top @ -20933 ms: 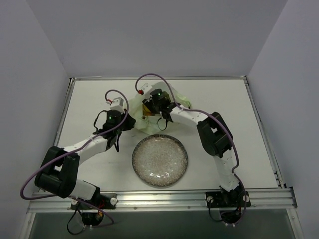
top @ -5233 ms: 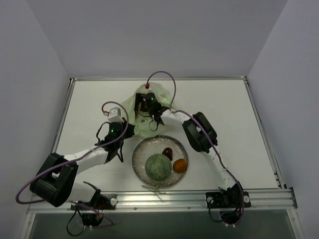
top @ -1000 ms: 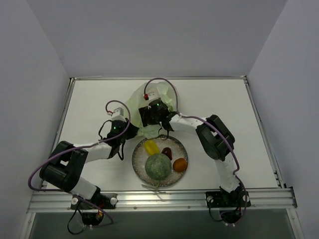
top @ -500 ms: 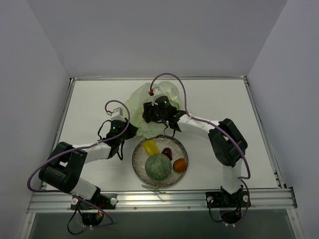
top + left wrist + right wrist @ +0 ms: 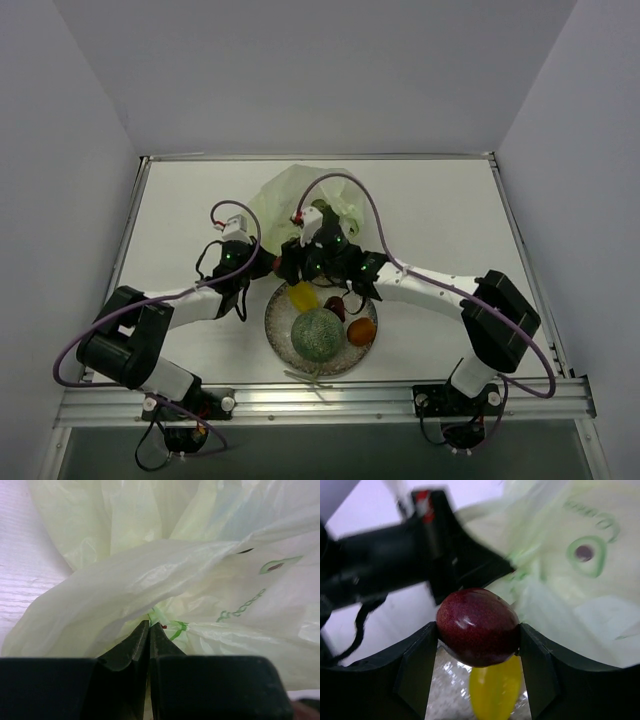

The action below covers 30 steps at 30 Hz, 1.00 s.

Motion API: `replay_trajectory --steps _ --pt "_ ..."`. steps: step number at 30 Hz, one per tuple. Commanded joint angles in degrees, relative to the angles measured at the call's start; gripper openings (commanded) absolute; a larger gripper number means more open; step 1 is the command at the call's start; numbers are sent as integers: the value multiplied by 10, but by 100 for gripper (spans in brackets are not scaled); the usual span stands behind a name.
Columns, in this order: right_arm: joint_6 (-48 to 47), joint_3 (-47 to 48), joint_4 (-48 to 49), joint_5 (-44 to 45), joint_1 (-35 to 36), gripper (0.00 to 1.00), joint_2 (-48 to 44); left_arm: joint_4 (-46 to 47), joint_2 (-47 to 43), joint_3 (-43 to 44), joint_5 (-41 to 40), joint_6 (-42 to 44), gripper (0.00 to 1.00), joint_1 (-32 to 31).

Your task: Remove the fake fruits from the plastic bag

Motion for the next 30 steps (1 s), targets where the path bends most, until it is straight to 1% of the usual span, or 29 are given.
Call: replay_trajectory --steps 1,4,8,15,19,22,25,26,28,30 --pt "-10 -24 -38 -5 41 32 -40 7 -22 25 -4 14 2 6" --pt "-13 -39 -61 -5 54 32 -44 6 -23 24 -5 16 2 6" --pt "-24 -38 -90 -19 80 33 -33 6 -24 24 -7 19 2 6" --pt "-51 12 -142 -45 96 37 48 4 -27 24 -7 21 2 7" --pt "-80 49 -166 -58 105 38 72 2 -30 23 -7 22 2 9" --pt "-89 61 -184 -56 108 40 82 1 -33 23 -7 22 3 10" --pt "-92 58 -185 -47 110 55 78 0 -35 23 -7 22 3 11" --pt "-95 54 -183 -41 112 65 68 0 -36 23 -7 22 2 11" --pt "-102 53 -184 -26 120 75 55 0 -36 22 -7 22 2 11" --pt "-110 56 -178 -27 123 76 29 3 -36 22 -7 21 2 12"
